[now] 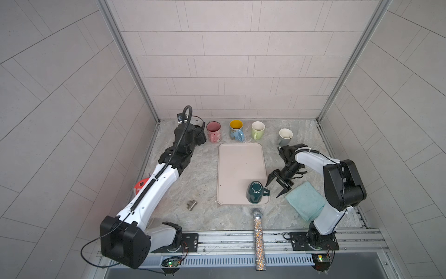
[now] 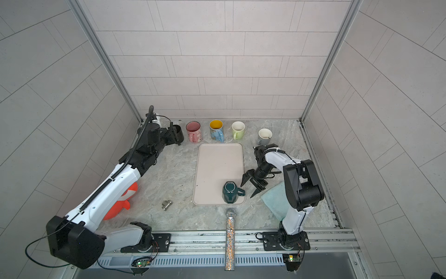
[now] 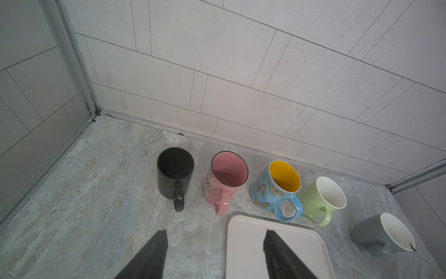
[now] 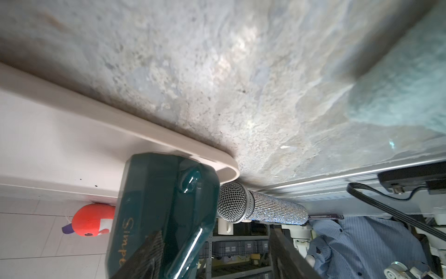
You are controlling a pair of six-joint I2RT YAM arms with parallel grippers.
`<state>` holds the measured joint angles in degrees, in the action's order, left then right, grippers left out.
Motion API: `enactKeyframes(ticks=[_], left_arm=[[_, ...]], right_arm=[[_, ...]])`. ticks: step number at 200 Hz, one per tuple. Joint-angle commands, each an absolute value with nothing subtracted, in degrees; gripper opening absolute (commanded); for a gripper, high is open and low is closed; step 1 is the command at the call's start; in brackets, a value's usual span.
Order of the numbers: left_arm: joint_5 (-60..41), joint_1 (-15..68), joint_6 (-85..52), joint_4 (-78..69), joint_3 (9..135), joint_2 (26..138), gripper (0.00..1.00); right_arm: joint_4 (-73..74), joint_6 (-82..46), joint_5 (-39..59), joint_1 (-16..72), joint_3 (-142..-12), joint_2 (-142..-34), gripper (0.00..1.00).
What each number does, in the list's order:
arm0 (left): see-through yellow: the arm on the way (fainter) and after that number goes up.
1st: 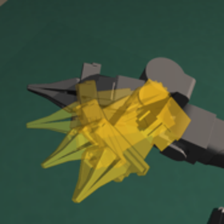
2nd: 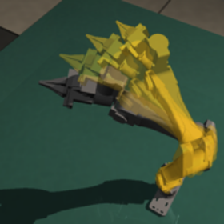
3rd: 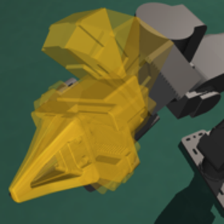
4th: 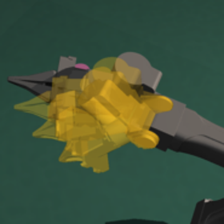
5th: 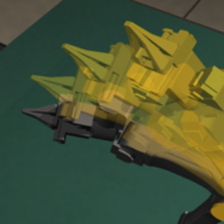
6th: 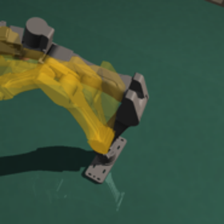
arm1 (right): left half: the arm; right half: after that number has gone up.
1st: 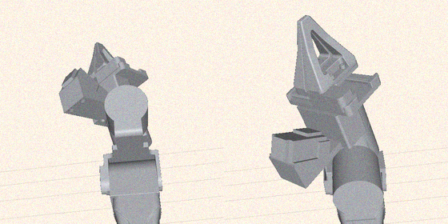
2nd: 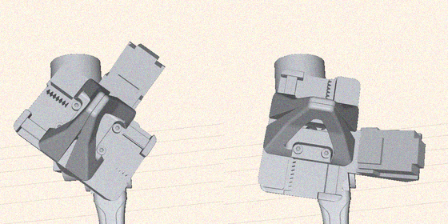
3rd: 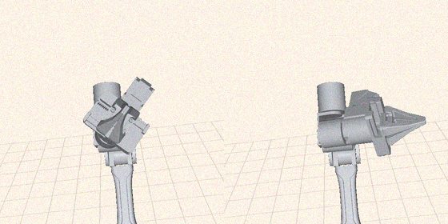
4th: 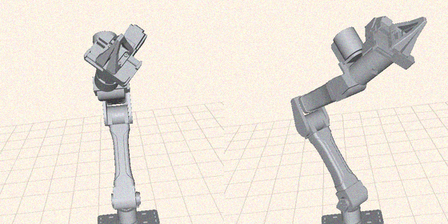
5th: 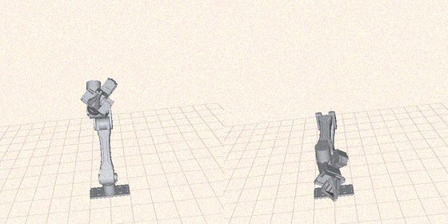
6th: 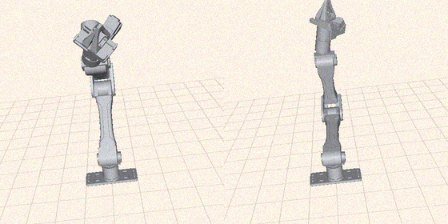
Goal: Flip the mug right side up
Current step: 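Close the right gripper on the dark green mug's base on the tray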
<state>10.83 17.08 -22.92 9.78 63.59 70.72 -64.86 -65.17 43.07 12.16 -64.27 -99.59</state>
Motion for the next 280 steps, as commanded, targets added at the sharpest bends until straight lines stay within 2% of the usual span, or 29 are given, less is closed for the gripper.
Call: enactKeyframes(ticks=[1, 59, 120, 189, 226, 280], left_arm=[[10.4, 16.4, -23.9, 8.7, 62.9, 70.2, 0.69], [9.7, 15.6, -25.1, 7.9, 61.0, 69.2, 0.69], [9.4, 15.1, -26.0, 7.1, 59.2, 67.1, 0.69], [9.4, 15.0, -26.2, 7.3, 58.6, 66.2, 0.69], [9.5, 15.0, -26.1, 7.4, 58.5, 66.2, 0.69], [10.1, 14.8, -25.8, 7.5, 58.3, 65.9, 0.69]], right_arm=[[-62.1, -72.2, 41.7, 13.1, -64.8, -98.5, 0.71], [-50.2, -83.9, 43.3, 18.0, -59.8, -95.3, 0.71], [-44.2, -89.7, 42.1, 19.1, -53.3, -90.5, 0.71], [-35.7, -96.3, 42.5, 21.1, -50.2, -90.2, 0.71], [-34.2, -96.9, 42.7, 21.0, -50.6, -91.1, 0.68], [-32.9, -95.4, 44.2, 19.9, -53.6, -95.0, 0.58]])
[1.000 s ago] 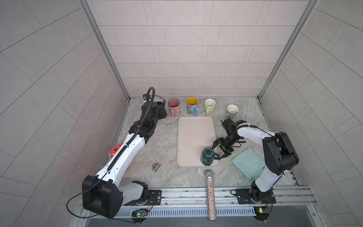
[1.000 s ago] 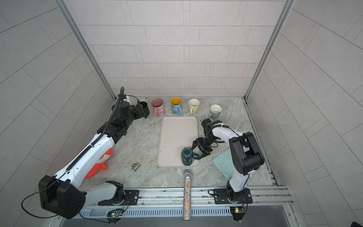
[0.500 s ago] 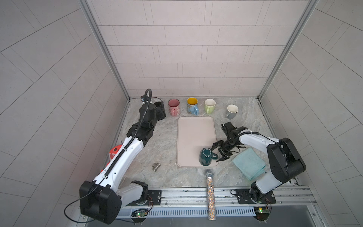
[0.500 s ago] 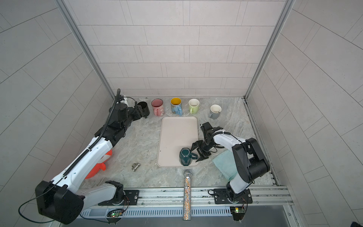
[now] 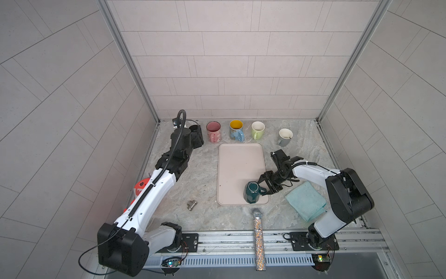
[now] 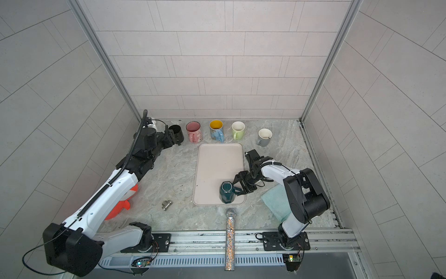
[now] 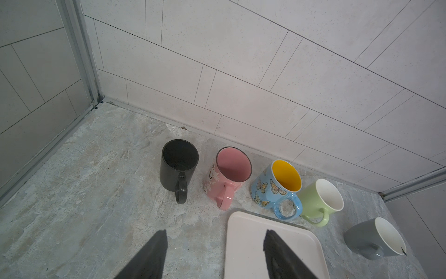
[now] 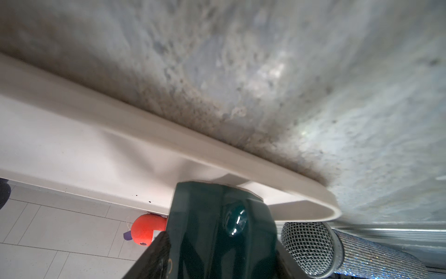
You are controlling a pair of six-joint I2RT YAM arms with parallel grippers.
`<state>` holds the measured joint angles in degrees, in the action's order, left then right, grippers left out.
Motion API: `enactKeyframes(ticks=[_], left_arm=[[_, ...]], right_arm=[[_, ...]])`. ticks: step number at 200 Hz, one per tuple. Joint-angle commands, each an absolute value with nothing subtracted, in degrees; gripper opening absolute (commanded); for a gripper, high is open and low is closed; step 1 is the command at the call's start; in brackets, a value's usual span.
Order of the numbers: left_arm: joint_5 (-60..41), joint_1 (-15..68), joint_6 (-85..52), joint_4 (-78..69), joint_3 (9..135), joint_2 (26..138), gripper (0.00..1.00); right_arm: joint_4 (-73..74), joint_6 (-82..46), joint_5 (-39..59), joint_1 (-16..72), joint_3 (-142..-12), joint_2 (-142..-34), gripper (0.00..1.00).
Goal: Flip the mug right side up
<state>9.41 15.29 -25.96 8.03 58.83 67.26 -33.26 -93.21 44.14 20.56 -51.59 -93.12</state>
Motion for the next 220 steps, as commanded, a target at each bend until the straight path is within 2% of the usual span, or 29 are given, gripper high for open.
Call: enactKeyframes(ticks=[1, 36, 79, 220], left_arm=[[10.1, 14.8, -25.7, 7.5, 58.3, 66.0, 0.69], [10.2, 14.7, -25.7, 7.4, 58.3, 66.1, 0.69], [9.6, 14.5, -26.0, 7.0, 58.2, 66.4, 0.69], [9.5, 14.4, -26.3, 6.7, 57.4, 66.2, 0.69]], right_arm=[[-32.9, -95.3, 44.2, 19.8, -53.7, -95.0, 0.58], [-37.3, -90.3, 44.0, 17.2, -56.6, -97.0, 0.54], [-42.6, -86.7, 44.1, 17.4, -59.8, -97.3, 0.54], [-48.1, -83.8, 45.7, 19.9, -63.3, -99.9, 0.54]])
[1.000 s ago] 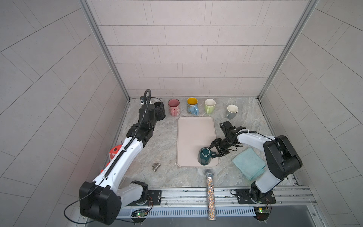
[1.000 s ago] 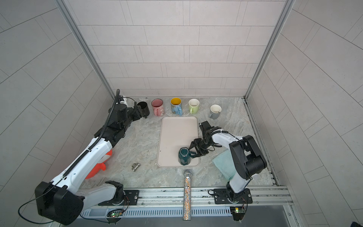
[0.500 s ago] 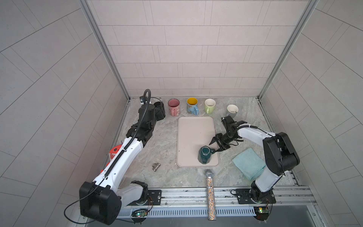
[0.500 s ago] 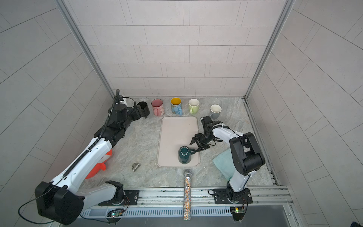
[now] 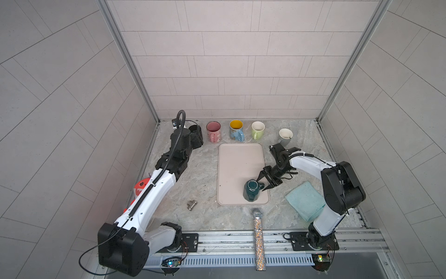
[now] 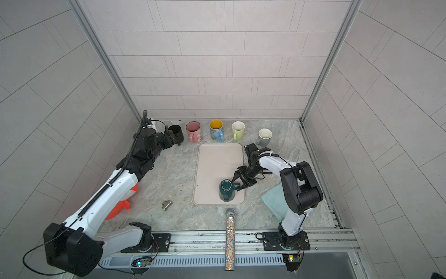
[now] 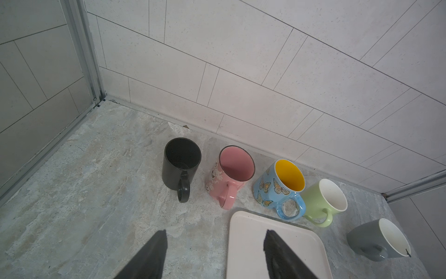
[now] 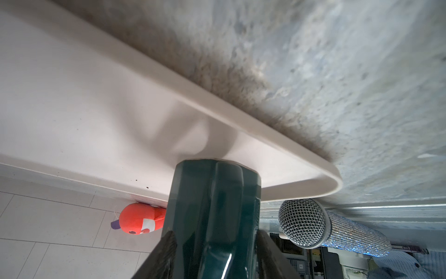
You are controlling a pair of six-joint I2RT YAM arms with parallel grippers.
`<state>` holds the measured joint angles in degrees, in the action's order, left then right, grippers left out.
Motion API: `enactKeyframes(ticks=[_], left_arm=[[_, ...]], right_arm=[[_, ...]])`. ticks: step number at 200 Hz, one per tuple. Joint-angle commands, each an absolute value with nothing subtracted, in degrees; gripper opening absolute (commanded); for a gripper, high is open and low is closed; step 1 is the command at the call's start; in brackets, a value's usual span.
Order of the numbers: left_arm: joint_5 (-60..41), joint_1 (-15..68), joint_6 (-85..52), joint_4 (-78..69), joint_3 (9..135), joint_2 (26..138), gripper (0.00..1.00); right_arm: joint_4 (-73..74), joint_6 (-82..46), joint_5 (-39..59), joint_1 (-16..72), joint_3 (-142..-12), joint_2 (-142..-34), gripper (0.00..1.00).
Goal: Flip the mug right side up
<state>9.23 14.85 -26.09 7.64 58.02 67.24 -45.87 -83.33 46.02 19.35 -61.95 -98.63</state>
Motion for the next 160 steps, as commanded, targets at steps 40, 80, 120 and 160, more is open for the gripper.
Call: enactKeyframes(ticks=[40, 80, 120, 160], left_arm=[[9.6, 14.2, -26.0, 6.9, 57.2, 65.9, 0.69], [9.7, 14.0, -26.0, 6.9, 57.1, 65.9, 0.69], [9.6, 13.8, -26.1, 6.9, 57.0, 65.9, 0.69], [9.7, 13.6, -26.1, 6.9, 56.9, 65.8, 0.69]], right_arm=[[-48.7, -83.2, 45.6, 20.0, -64.8, -101.2, 0.52], [-49.0, -83.1, 45.4, 20.1, -64.5, -101.6, 0.43], [-49.0, -82.9, 45.4, 20.1, -64.6, -101.9, 0.3], [-48.9, -82.8, 45.4, 20.2, -64.5, -102.0, 0.22]])
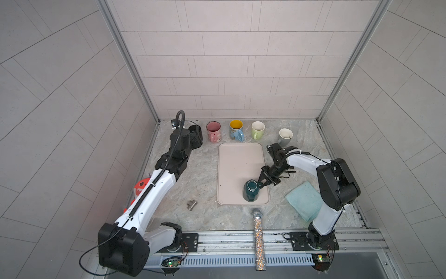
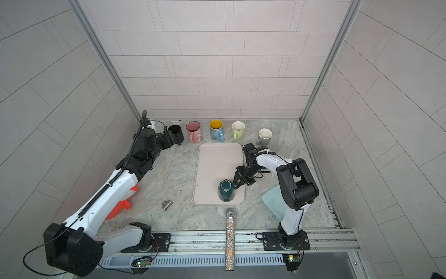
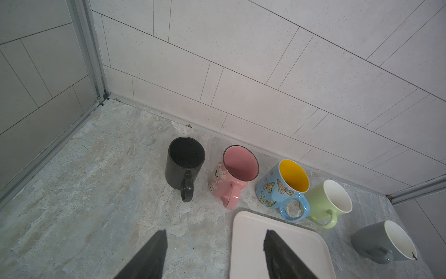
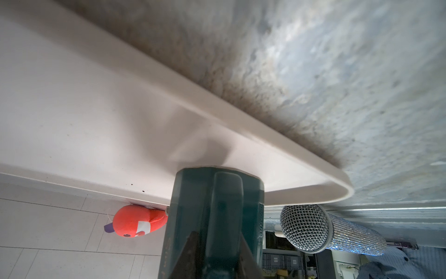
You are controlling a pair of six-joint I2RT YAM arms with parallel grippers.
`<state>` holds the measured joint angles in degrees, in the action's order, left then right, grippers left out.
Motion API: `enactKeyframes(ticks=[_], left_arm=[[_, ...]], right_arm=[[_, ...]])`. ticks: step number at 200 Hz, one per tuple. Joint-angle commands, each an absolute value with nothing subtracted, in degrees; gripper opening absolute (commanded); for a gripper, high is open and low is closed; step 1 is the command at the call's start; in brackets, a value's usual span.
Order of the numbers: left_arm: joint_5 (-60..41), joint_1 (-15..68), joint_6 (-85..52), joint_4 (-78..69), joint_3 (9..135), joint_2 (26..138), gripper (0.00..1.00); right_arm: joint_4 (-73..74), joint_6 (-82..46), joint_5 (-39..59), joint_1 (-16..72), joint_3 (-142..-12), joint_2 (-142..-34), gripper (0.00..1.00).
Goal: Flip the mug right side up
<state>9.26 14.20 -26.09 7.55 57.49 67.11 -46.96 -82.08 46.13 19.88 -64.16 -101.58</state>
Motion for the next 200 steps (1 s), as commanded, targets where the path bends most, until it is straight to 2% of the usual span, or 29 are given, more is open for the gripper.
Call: enactKeyframes(ticks=[1, 61, 80, 200], left_arm=[[9.7, 13.7, -26.1, 6.9, 56.9, 65.8, 0.69], [9.5, 13.6, -26.2, 6.9, 56.8, 66.1, 0.69], [9.6, 13.5, -26.1, 6.9, 56.8, 66.1, 0.69], [9.1, 13.3, -26.4, 7.3, 57.3, 66.3, 0.7]], right_arm=[[-48.9, -82.8, 45.4, 20.2, -64.5, -102.0, 0.22], [-48.6, -82.7, 45.3, 20.2, -64.7, -102.4, 0.09], [-48.4, -82.7, 45.4, 20.2, -64.6, -102.6, 0.0], [-39.7, -78.2, 44.7, 20.0, -70.0, -100.2, 0.0]])
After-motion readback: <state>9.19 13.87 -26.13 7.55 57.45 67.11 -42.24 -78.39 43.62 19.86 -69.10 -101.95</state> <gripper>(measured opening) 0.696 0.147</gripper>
